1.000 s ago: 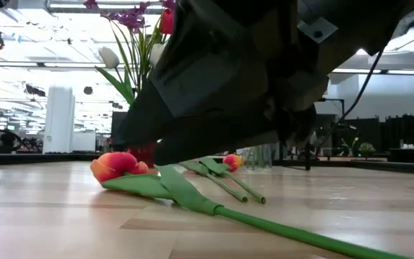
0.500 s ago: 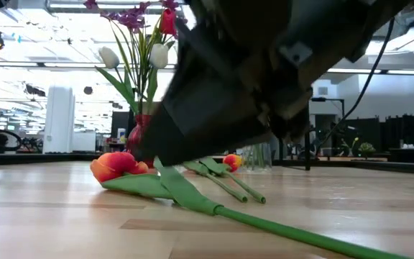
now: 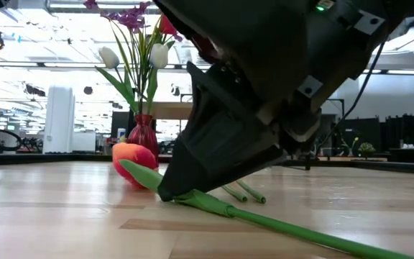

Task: Pick and place flowers into a vace then onto a shelf
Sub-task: Put the bottom orange flower into the transparent flower vase

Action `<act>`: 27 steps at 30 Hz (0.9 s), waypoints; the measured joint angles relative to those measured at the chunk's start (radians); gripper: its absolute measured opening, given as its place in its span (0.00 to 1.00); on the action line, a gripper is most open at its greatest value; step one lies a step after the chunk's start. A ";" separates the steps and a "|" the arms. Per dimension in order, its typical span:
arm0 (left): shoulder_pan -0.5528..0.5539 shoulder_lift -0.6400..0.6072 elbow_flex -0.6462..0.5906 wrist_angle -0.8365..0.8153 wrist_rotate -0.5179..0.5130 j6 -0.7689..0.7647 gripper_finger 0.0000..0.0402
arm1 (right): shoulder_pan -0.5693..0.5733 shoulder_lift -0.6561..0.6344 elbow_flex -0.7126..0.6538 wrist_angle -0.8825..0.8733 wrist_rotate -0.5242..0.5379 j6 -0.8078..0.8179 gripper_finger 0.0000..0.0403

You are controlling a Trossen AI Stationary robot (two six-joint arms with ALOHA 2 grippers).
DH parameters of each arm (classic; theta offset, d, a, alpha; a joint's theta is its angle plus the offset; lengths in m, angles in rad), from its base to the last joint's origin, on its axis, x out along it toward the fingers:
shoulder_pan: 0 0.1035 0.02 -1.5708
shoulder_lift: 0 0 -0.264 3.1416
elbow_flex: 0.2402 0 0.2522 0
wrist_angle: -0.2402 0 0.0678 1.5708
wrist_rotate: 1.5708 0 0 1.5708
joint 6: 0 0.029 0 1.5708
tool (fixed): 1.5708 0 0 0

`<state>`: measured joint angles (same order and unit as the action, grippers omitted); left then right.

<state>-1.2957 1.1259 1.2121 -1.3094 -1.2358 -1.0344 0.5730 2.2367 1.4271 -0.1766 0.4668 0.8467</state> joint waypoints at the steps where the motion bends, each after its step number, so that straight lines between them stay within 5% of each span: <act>1: 0.000 0.000 0.000 0.000 0.000 0.000 0.55 | -0.003 0.013 0.001 0.001 0.000 0.012 0.27; 6: 0.000 0.000 0.000 0.009 0.000 0.000 0.55 | -0.012 0.056 0.005 0.016 0.006 0.132 0.21; 12: 0.000 0.000 0.000 0.045 0.003 0.000 0.55 | 0.007 0.042 0.000 0.019 0.041 0.139 0.03; 27: 0.000 0.000 0.000 0.084 0.110 0.005 0.55 | 0.019 -0.021 0.280 0.000 0.260 -0.329 0.01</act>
<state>-1.2957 1.1259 1.2118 -1.2259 -1.1262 -1.0293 0.5915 2.2158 1.7071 -0.1768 0.7264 0.5174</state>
